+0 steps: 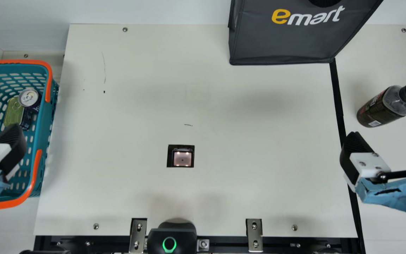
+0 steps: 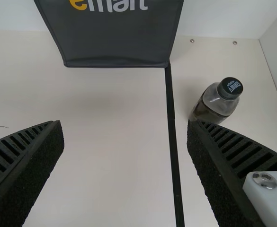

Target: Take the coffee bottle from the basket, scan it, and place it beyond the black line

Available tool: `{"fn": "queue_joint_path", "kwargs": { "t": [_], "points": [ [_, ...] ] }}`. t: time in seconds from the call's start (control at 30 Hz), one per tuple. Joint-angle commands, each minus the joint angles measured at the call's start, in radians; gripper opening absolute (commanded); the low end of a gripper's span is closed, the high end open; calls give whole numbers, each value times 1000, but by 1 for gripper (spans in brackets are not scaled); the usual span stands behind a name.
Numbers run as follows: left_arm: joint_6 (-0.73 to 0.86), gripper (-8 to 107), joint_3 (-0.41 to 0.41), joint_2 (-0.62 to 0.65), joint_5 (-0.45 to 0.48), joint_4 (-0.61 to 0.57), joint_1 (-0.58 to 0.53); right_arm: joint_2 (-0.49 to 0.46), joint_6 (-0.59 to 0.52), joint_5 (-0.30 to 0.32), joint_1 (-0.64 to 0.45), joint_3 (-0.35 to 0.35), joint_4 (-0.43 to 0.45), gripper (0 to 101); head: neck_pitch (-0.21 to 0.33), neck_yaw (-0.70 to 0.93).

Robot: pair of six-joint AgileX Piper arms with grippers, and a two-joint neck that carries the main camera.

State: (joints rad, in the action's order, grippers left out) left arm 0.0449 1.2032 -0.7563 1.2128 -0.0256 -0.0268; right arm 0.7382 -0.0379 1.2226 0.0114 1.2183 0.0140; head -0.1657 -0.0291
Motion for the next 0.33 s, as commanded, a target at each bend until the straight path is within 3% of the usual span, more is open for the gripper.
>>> {"fn": "queue_joint_path", "kwargs": {
  "t": [0.0,0.3],
  "points": [
    [0,90,0,0,0,0,0,0,0,0,0,0,0,91,27,2],
    [0,90,0,0,0,0,0,0,0,-1,0,0,0,91,27,2]
  ]
}}
